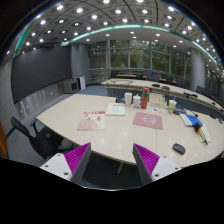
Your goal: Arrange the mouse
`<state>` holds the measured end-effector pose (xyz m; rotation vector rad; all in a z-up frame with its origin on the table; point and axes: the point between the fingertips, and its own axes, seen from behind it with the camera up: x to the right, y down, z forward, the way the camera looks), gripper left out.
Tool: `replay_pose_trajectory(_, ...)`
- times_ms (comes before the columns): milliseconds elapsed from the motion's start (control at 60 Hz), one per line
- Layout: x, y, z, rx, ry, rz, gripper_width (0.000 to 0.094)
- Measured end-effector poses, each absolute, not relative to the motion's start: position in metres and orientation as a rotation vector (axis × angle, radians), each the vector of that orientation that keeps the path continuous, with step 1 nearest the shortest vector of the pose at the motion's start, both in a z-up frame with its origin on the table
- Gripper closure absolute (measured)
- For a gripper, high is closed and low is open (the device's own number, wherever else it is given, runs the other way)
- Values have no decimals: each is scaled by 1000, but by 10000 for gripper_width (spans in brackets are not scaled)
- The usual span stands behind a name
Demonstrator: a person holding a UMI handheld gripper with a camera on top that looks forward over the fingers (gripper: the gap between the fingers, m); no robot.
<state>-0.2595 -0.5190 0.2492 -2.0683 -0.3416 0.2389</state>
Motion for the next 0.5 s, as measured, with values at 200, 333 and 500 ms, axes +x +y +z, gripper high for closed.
replay_pose_trajectory(200,-162,-499,178,-2175,-248,121,87)
replay_pose_trajectory(333,-67,-475,114,-2228,-169,0,85)
replay_pose_trajectory(500,38,-424,66,-2212,-92,-141,85)
